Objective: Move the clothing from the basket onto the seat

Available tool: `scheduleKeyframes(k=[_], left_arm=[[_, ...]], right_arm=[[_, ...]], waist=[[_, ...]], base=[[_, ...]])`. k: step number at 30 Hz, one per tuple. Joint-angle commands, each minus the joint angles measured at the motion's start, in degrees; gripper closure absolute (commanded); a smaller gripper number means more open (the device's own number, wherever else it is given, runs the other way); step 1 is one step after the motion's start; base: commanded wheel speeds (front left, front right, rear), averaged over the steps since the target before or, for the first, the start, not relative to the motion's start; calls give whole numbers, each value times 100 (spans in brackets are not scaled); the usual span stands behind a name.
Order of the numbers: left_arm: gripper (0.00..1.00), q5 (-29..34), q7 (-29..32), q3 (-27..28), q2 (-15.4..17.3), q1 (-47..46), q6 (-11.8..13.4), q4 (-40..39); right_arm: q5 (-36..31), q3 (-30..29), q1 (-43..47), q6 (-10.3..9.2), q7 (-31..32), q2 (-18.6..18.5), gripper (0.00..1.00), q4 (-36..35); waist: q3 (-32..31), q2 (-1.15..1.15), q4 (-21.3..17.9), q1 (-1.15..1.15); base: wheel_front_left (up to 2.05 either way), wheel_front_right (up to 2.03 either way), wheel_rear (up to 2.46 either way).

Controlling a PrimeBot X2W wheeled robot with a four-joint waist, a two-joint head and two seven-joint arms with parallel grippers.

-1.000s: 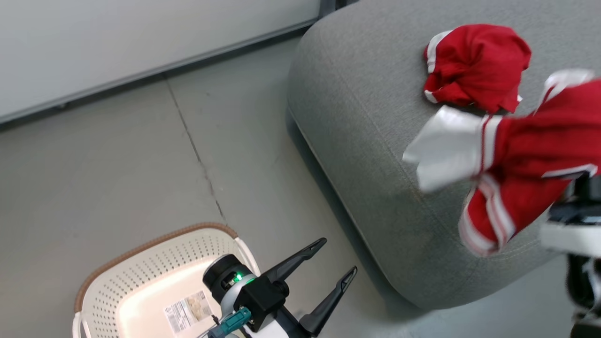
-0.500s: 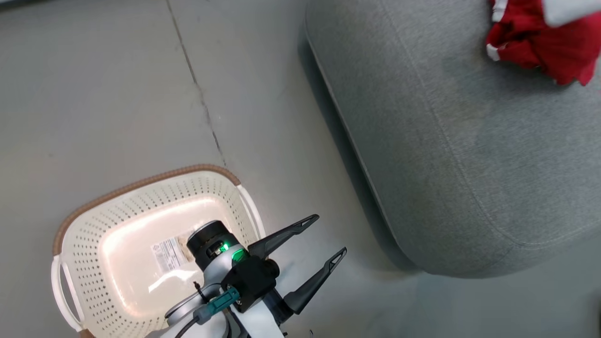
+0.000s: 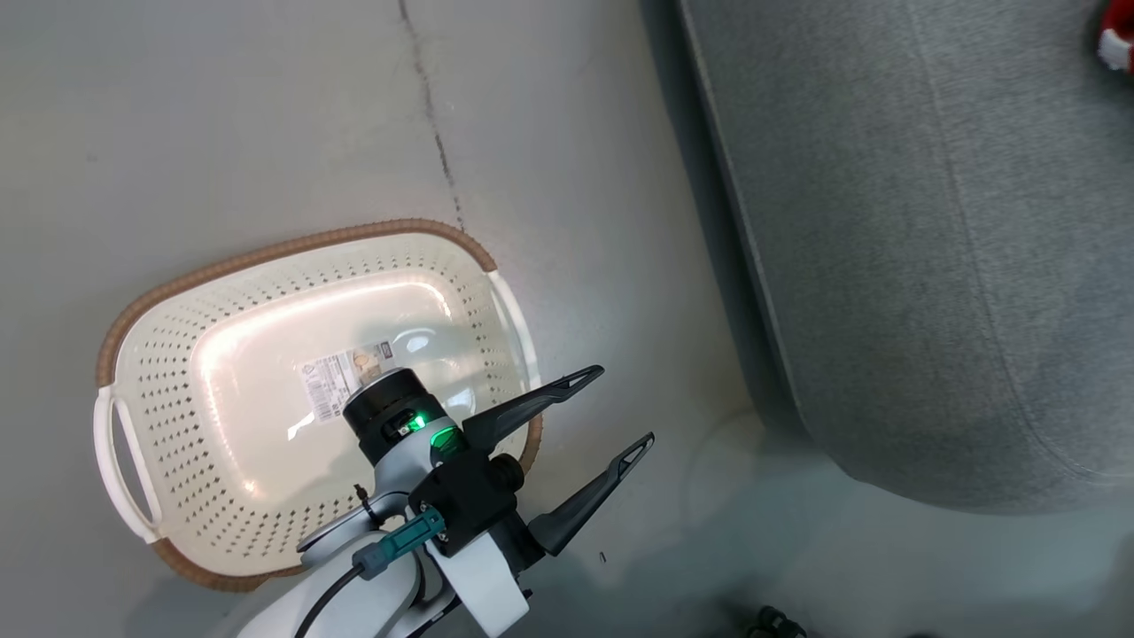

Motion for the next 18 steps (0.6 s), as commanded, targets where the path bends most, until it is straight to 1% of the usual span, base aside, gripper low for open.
scheduleKeyframes(k=[1,5,9,11,18], left_arm=[[0,5,-3,-12,9,-129,-2,-34],[0,-8,-3,30,39,-213,-2,-56],[0,22,-3,70,25,-299,-2,-73],[0,30,-3,72,17,-309,-2,-71],[0,79,-3,125,-16,-399,-2,-79]], right_arm=[[-95,-67,-161,2,-24,-113,100,326],[-361,-218,-338,1,1,-206,100,1094],[-704,-371,-464,1,-6,-163,100,1744],[-750,-413,-480,2,-12,-143,100,1884],[-1206,-689,-364,2,-29,17,100,2726]], waist=[[201,0,170,0],[376,0,277,0],[504,0,352,0],[526,0,366,0],[583,0,414,0]], base=[[0,0,0],[0,0,0],[0,0,0],[0,0,0],[0,0,0]])
